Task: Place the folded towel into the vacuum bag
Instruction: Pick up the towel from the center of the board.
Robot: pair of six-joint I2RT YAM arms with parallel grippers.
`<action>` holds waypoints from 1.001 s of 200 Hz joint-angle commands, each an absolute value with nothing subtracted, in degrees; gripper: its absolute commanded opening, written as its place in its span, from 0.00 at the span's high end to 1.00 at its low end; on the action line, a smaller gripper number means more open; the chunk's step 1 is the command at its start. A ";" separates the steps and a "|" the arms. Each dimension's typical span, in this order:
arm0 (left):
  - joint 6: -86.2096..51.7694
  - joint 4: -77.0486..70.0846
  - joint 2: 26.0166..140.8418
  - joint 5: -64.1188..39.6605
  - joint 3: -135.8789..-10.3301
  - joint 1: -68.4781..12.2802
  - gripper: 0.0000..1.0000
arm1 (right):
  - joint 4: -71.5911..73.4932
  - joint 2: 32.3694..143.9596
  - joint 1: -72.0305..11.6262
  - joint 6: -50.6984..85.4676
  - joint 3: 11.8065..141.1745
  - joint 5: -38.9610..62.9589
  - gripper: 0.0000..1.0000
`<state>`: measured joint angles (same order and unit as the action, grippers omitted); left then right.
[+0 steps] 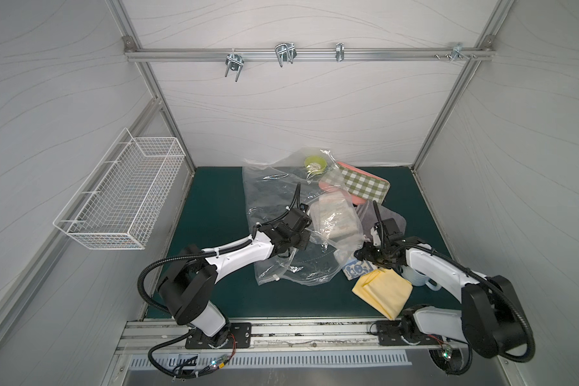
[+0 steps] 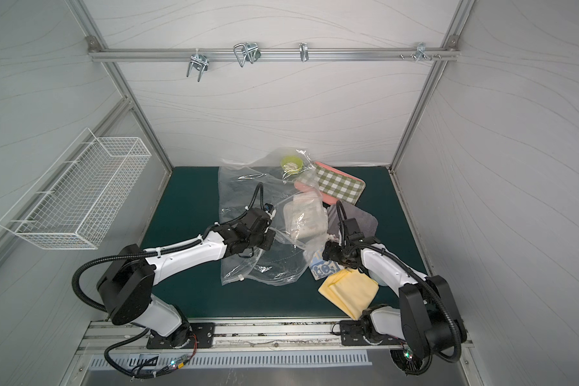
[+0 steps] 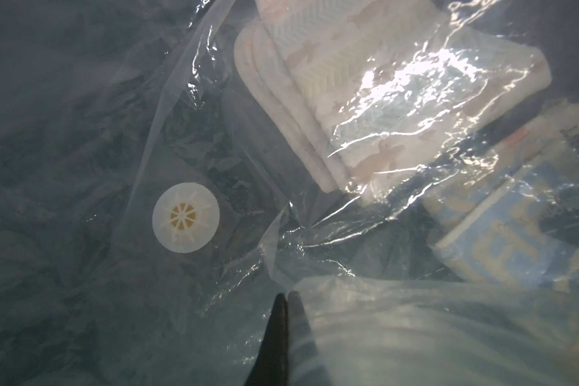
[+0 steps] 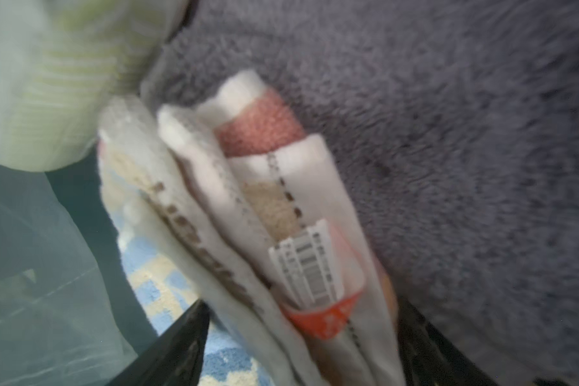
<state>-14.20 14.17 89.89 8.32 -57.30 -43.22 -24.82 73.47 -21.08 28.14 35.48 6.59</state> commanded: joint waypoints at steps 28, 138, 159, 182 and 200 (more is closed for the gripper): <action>-15.81 14.67 92.36 7.92 -60.16 -43.18 1.00 | -20.47 76.61 -24.87 27.81 34.87 7.67 0.20; -24.55 15.46 92.50 1.36 -60.99 -37.44 1.00 | -17.86 66.46 -24.79 27.99 37.76 10.01 1.00; -25.14 16.67 93.28 0.06 -62.31 -36.52 1.00 | -23.61 60.72 -24.79 25.80 42.30 7.96 1.00; -25.18 17.23 94.35 -1.02 -63.75 -36.41 1.00 | -27.78 55.47 -24.85 22.53 48.42 6.92 1.00; -25.57 17.31 95.25 -2.89 -64.56 -36.42 1.00 | -28.53 51.64 -25.36 19.97 52.99 6.17 1.00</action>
<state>-23.59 17.10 93.62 -0.23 -61.36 -36.71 -24.69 56.34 -24.80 24.84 47.70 8.05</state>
